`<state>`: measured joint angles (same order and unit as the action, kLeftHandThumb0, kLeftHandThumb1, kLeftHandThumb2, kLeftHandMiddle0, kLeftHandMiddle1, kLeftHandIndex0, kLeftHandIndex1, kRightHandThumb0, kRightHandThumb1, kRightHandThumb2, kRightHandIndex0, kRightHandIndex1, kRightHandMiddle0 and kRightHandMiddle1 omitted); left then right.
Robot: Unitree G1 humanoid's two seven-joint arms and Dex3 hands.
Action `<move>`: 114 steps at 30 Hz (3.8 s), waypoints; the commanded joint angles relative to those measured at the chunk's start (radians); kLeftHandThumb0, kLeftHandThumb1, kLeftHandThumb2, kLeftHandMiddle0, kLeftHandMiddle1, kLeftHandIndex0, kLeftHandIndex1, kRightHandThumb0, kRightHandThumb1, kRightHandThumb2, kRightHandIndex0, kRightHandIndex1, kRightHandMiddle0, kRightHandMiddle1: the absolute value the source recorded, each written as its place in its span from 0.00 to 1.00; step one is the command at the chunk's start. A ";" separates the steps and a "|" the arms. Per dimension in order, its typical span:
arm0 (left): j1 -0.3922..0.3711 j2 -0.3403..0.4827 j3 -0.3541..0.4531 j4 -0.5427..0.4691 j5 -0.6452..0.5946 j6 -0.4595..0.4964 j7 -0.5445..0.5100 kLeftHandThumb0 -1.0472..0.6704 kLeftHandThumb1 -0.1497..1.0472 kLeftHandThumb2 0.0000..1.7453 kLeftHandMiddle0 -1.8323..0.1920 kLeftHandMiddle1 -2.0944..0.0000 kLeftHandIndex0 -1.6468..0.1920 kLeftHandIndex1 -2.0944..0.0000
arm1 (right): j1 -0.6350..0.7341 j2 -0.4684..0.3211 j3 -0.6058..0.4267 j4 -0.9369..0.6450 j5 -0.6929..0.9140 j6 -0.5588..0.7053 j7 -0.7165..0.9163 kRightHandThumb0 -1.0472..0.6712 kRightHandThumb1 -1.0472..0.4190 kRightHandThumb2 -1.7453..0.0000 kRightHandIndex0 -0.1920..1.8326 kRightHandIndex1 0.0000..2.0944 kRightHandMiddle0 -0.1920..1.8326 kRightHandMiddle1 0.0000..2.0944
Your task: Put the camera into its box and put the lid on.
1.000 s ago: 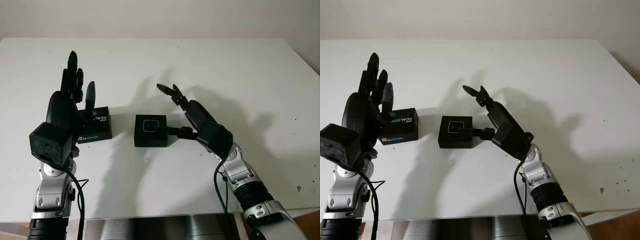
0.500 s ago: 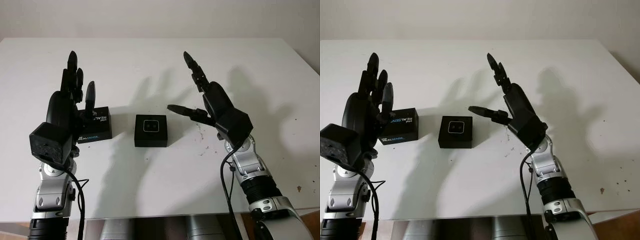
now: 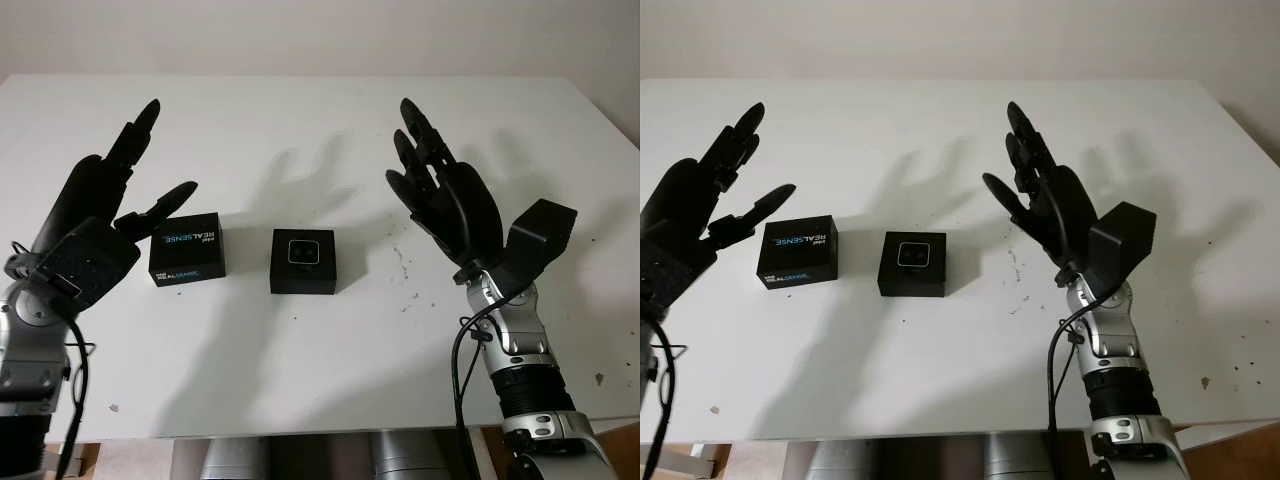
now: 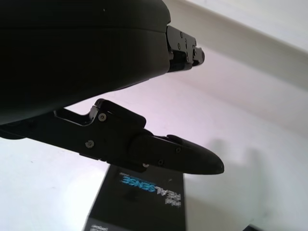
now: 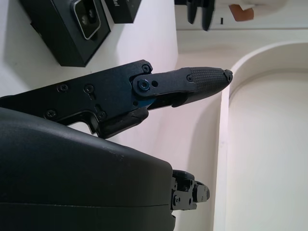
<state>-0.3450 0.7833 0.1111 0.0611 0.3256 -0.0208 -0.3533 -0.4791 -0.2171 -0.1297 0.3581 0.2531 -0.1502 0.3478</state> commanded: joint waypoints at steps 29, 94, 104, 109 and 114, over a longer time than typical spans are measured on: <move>-0.270 0.007 -0.337 0.555 0.208 -0.295 -0.022 0.17 0.83 0.03 0.88 0.97 0.89 0.97 | -0.016 -0.040 -0.120 -0.099 0.049 0.106 -0.076 0.20 0.00 0.79 0.05 0.03 0.07 0.03; -0.110 0.045 -0.280 0.089 0.277 -0.185 -0.116 0.05 0.95 0.03 0.93 0.97 0.96 0.97 | 0.017 -0.033 -0.093 -0.116 -0.012 0.128 -0.090 0.27 0.00 0.80 0.07 0.03 0.09 0.03; -0.122 0.038 -0.282 0.114 0.262 -0.169 -0.133 0.06 0.95 0.03 0.90 0.97 0.93 0.96 | 0.012 -0.029 -0.091 -0.123 -0.012 0.139 -0.105 0.27 0.00 0.80 0.07 0.03 0.08 0.03; -0.113 0.030 -0.272 0.100 0.216 -0.142 -0.162 0.08 0.93 0.03 0.89 0.97 0.91 0.96 | 0.003 -0.027 -0.089 -0.100 -0.009 0.115 -0.092 0.26 0.00 0.80 0.07 0.03 0.09 0.03; -0.104 0.023 -0.270 0.091 0.181 -0.125 -0.168 0.12 0.89 0.02 0.86 0.96 0.88 0.95 | 0.004 -0.026 -0.092 -0.102 -0.005 0.112 -0.088 0.26 0.00 0.81 0.07 0.03 0.09 0.03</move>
<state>-0.4540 0.8099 -0.1716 0.1696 0.5144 -0.1483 -0.5186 -0.4670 -0.2457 -0.2174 0.2576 0.2409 -0.0251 0.2580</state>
